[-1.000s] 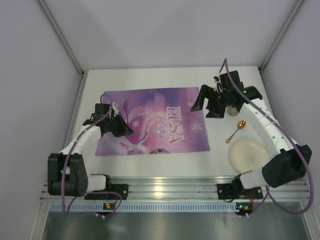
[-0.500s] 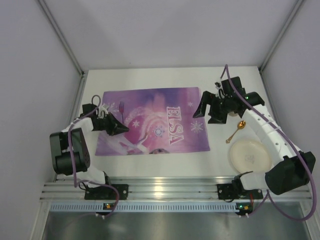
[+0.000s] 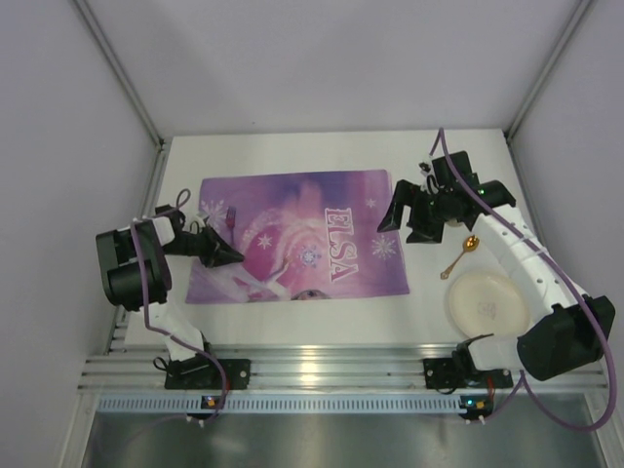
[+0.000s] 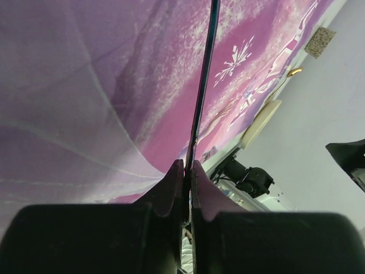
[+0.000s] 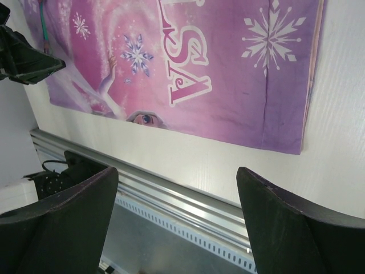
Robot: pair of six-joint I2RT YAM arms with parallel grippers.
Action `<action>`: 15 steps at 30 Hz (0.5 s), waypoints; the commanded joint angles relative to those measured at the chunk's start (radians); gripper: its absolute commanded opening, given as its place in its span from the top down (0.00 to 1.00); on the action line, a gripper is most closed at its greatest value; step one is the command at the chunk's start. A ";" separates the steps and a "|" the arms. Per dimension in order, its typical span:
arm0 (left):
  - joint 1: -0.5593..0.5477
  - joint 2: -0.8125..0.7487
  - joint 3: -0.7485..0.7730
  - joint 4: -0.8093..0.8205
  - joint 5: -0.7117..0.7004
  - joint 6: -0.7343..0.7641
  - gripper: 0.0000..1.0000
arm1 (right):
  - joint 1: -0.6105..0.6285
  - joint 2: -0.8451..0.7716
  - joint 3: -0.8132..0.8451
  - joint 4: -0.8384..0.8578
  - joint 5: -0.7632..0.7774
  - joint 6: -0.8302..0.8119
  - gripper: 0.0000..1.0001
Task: Set the dinner table for one person
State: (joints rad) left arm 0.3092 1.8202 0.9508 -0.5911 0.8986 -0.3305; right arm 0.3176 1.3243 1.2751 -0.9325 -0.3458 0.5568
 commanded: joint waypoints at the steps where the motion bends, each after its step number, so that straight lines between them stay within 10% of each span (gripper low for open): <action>1: 0.018 -0.001 0.025 -0.151 -0.102 0.007 0.91 | -0.005 0.000 0.017 0.009 -0.010 -0.015 0.15; 15: 0.036 -0.024 0.126 -0.303 -0.391 0.042 0.76 | -0.005 0.010 0.015 0.014 -0.016 -0.025 0.15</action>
State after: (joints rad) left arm 0.3374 1.8202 1.0622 -0.8227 0.5850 -0.2878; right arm 0.3176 1.3350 1.2751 -0.9318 -0.3470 0.5419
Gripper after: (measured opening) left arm 0.241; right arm 0.849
